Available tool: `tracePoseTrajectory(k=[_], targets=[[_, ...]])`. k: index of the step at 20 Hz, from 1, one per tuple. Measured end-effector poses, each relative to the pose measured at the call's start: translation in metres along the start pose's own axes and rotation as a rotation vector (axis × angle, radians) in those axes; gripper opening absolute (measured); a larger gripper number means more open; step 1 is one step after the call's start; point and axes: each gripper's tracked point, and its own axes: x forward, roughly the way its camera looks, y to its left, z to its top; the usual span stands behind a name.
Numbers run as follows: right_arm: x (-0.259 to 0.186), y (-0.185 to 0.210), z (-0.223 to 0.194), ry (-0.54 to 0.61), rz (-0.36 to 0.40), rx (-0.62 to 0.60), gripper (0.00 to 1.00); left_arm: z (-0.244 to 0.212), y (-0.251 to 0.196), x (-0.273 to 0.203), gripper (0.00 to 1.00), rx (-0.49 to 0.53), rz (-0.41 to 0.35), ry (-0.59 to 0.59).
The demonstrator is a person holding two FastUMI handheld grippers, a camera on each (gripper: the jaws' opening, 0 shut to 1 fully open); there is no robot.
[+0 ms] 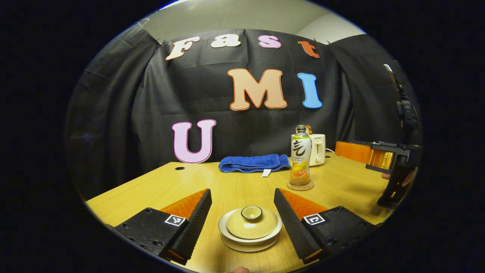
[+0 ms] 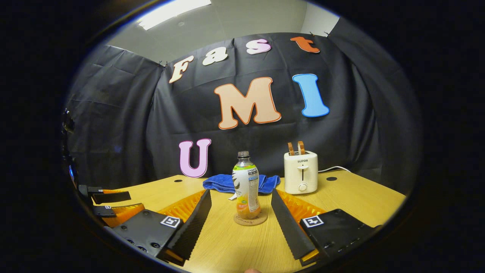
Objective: Open the teacup lid with one hand, grasp the water bottle and pour water into the teacup with the other hand; after pouring, place the water bottle on the coaster and then close the teacup lid.
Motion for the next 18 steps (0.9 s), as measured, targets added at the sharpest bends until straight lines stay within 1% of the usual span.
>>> tracePoseTrajectory(k=[3,6,9,10,11,13,15,17,18], targets=[[-0.023,-0.009,-0.008,0.005,-0.065,-0.033,0.99,0.004,-0.002,-0.008,0.96,-0.011,0.006,-0.022],[-0.041,-0.014,-0.022,0.021,-0.108,-0.075,1.00,0.004,-0.002,-0.014,0.96,-0.023,0.000,-0.038],[-0.051,-0.016,-0.033,0.042,-0.126,-0.078,1.00,0.000,0.001,-0.017,0.96,-0.032,0.014,-0.044],[-0.051,-0.017,-0.038,0.052,-0.130,-0.068,0.98,-0.001,0.001,-0.016,0.96,-0.033,0.016,-0.043],[-0.052,-0.017,-0.041,0.061,-0.132,-0.059,1.00,-0.002,0.002,-0.017,0.96,-0.036,0.019,-0.045],[-0.054,-0.019,-0.046,0.070,-0.133,-0.048,1.00,-0.005,0.002,-0.016,0.96,-0.043,0.022,-0.040],[-0.056,-0.017,-0.049,0.075,-0.134,-0.044,1.00,-0.009,0.004,-0.017,0.97,-0.037,0.034,-0.025],[-0.056,-0.016,-0.048,0.063,-0.135,-0.046,0.98,-0.006,0.003,-0.017,0.97,-0.037,0.038,-0.052],[-0.058,-0.015,-0.046,0.056,-0.136,-0.051,0.99,-0.005,0.002,-0.017,0.96,-0.029,0.037,-0.049]])
